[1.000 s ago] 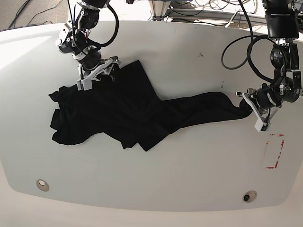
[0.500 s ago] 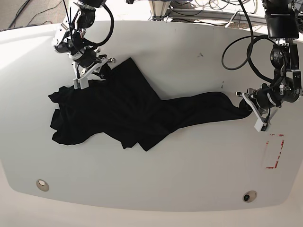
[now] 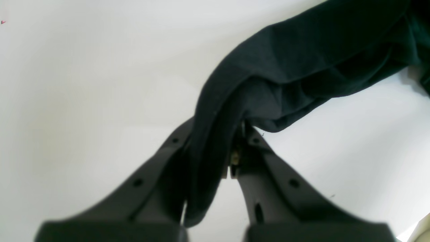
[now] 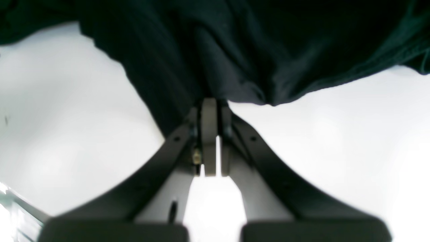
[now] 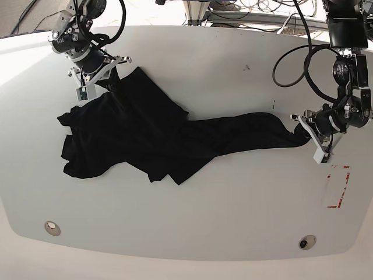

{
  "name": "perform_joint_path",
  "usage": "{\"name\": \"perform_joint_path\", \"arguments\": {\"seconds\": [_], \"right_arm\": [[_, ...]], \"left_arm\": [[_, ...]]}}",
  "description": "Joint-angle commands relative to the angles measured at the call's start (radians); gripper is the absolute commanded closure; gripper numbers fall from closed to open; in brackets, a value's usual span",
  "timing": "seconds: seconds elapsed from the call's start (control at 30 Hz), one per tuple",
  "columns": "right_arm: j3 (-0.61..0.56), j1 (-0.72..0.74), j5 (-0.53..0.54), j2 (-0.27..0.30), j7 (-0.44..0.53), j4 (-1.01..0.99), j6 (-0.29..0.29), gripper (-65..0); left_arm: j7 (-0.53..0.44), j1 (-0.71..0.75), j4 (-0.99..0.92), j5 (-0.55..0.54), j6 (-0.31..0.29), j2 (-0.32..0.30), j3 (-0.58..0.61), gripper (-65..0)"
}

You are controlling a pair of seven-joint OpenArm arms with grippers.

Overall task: Layout the t-shirt on the table in an organized manner, then fold the t-shirt properly
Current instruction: 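Drag the grasped t-shirt edge with the right gripper away from the sleeve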

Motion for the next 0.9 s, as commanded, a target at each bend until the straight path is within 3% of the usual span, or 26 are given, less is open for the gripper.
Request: {"name": "perform_joint_path", "arguments": {"seconds": [0.0,0.33,0.47,0.67,0.77,0.87], "right_arm": [[0.003,-0.034,0.019,0.018,0.018,0.057,0.000,0.0],[0.080,-0.086,0.011,0.034,0.018,0.038,0.000,-2.2],[0.080,-0.099,0.011,0.037,0.018,0.018,0.000,-16.0],[0.080,-0.110,0.013,0.031,0.019,-0.011,0.000,-46.6],[0.080,-0.103,0.017,0.031,0.022,-0.043,0.000,-56.4],[0.080,-0.086,0.017,0.031,0.026,-0.086,0.000,-61.0]], "left_arm": [[-0.014,-0.018,0.019,-0.009,-0.003,-0.015,-0.004,0.0],[-0.014,-0.018,0.019,-0.005,-0.003,-0.015,-0.004,0.0],[-0.014,-0.018,0.019,-0.005,-0.003,-0.015,-0.004,0.0],[-0.014,-0.018,0.019,-0.005,-0.003,-0.015,-0.004,0.0],[-0.014,-0.018,0.019,-0.005,-0.003,-0.015,-0.004,0.0],[-0.014,-0.018,0.019,-0.005,-0.003,-0.015,-0.004,0.0]]}}
